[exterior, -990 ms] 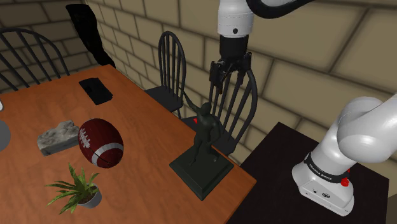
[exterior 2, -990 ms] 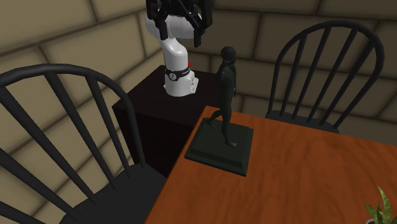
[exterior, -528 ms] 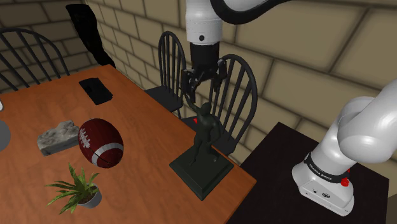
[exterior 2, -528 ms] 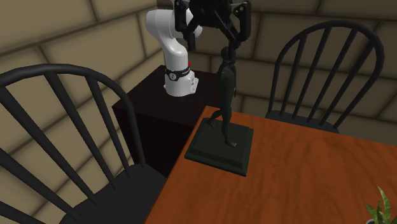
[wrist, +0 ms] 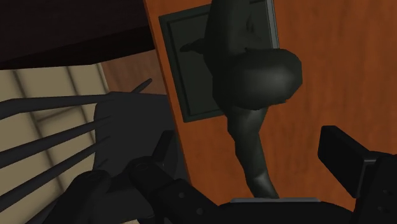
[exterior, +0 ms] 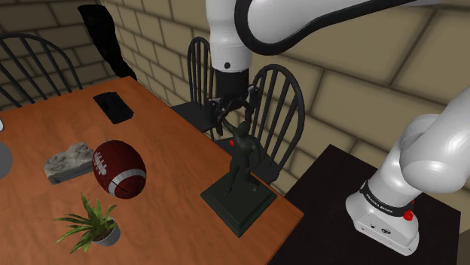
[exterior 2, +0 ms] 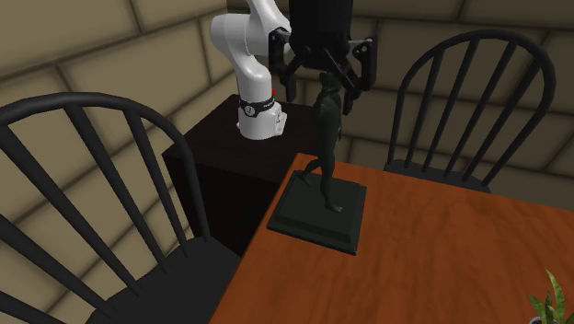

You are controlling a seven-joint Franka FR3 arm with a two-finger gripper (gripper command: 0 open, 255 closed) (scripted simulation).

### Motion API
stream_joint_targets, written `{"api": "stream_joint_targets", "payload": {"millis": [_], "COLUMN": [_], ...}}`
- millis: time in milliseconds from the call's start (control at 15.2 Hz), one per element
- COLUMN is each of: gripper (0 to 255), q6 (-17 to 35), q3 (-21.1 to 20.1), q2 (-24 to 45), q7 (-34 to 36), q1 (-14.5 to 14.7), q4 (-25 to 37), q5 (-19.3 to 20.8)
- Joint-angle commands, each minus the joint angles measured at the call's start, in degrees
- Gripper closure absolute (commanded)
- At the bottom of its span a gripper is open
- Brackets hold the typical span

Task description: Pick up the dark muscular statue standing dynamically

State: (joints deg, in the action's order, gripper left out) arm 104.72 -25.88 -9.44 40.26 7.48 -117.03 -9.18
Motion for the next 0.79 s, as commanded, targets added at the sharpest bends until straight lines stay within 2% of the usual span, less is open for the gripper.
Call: {"api": "stream_joint_targets", "payload": {"millis": [0,66,132,726], "gripper": [0,0,255,255], "q6": [1.3,1.3,1.3,1.3], "q3": [-0.1,-0.1,-0.1,-0.1], "q2": [0.2,0.2,0.2,0.2], "q7": [-0.1,-0.1,-0.1,0.0], "q1": [0.0,0.0,0.0,0.0], "q4": [-1.1,-1.1,-1.1,-1.1], "q5": [0.0,0.0,0.0,0.0]}}
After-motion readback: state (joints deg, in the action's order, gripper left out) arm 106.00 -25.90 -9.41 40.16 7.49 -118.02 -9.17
